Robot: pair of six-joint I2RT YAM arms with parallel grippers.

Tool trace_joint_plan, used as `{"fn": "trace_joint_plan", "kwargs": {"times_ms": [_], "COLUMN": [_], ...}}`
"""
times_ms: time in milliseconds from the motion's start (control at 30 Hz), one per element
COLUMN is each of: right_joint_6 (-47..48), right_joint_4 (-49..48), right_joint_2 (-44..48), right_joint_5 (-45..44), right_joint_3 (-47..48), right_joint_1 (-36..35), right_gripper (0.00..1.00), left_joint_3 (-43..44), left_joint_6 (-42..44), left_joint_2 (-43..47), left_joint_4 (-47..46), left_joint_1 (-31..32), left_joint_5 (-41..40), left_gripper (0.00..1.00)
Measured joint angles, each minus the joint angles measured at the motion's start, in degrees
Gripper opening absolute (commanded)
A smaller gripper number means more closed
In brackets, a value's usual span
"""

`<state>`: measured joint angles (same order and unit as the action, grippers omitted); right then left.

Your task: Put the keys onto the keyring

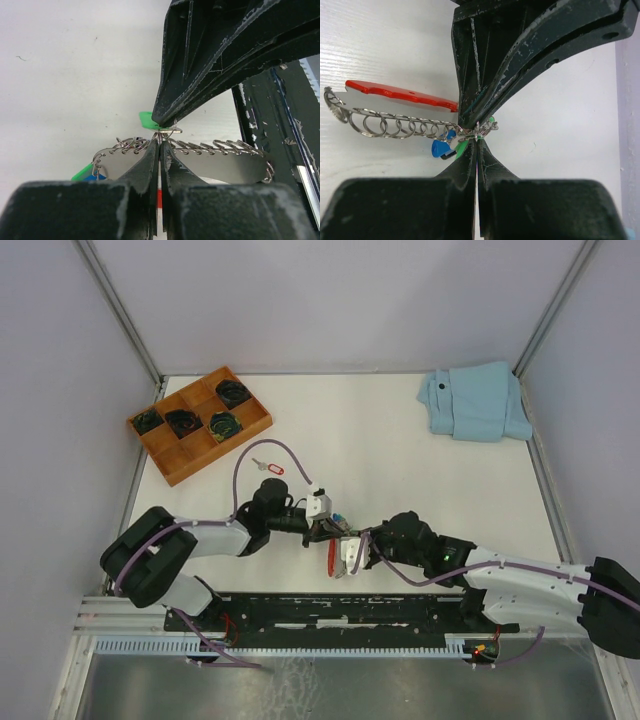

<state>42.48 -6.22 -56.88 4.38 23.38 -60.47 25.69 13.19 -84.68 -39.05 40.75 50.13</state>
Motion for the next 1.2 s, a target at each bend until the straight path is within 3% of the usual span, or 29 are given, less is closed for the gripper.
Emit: {"fn": "trace_joint_plan", "kwargs": {"times_ms": [433, 1033, 1100, 1200], "right_joint_6": [0.15, 3.34, 3.98, 5.03], "right_joint_4": [-3.19, -1.51, -0.94, 0.85], "right_joint_2": [-4.55, -9.35, -8.7, -7.72], "right_joint_5": [-0.35, -1.6, -1.9, -2.16], "right_joint_3": [0.39, 3.82, 3.87, 4.57], "right_joint_1": [-0.2, -0.68, -0.68, -0.68], "right_gripper": [0.01, 0.01, 0.01, 0.01], "left_joint_3": [-6.1, -7.34, -7.32, -7.21], "left_joint_6": [-4.9, -9.31, -9.31, -9.29], "left_joint_2": [3.08, 0.81, 0.81, 0.83], "left_joint_4": [-8.31, -13.57, -13.75, -13.7], "left_joint_1": [-2.82, -3.69, -3.67, -3.67], "left_joint_5": [-0.74, -2.27, -2.23, -2.23], "left_gripper": [0.03, 0.03, 0.07, 0.2]}}
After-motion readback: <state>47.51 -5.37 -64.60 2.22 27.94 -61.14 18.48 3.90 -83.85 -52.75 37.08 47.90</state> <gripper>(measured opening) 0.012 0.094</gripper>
